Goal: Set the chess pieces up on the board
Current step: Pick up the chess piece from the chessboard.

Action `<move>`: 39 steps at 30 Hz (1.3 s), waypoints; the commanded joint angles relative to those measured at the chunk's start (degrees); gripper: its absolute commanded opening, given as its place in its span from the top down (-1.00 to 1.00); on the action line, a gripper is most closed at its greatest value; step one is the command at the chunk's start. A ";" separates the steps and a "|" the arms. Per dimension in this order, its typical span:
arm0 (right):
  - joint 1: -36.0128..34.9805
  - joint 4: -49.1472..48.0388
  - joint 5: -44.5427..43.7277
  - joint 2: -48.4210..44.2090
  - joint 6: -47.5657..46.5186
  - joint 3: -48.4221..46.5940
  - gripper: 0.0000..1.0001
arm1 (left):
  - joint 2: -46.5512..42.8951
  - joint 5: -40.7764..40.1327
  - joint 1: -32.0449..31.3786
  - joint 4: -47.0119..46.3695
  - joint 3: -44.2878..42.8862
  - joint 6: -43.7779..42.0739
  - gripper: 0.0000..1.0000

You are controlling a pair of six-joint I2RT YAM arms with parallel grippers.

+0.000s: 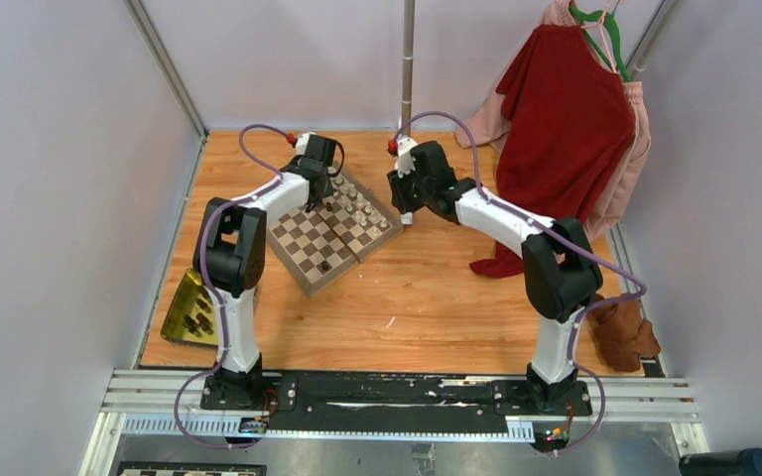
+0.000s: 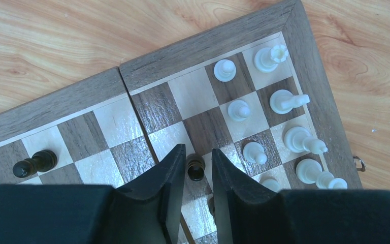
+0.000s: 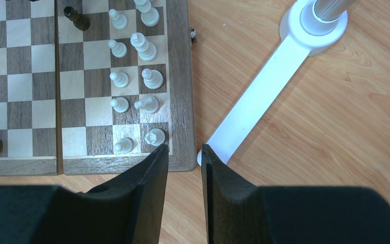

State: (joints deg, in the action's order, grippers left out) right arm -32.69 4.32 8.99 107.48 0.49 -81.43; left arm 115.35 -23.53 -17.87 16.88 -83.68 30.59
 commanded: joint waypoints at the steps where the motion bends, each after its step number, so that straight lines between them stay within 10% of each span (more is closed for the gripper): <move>1: 0.83 0.25 -0.12 -1.39 0.23 1.11 0.31 | -0.01 -0.90 -0.48 1.13 0.23 0.44 0.40; 39: 2.05 1.27 0.40 -3.81 -1.72 1.10 -0.08 | -9.05 -4.73 -0.41 2.84 6.39 0.42 0.91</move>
State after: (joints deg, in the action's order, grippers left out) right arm -32.08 4.40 9.04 106.61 -0.14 -79.90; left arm 109.60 -26.17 -17.87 18.83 -78.65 31.44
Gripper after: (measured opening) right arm 0.535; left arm 0.185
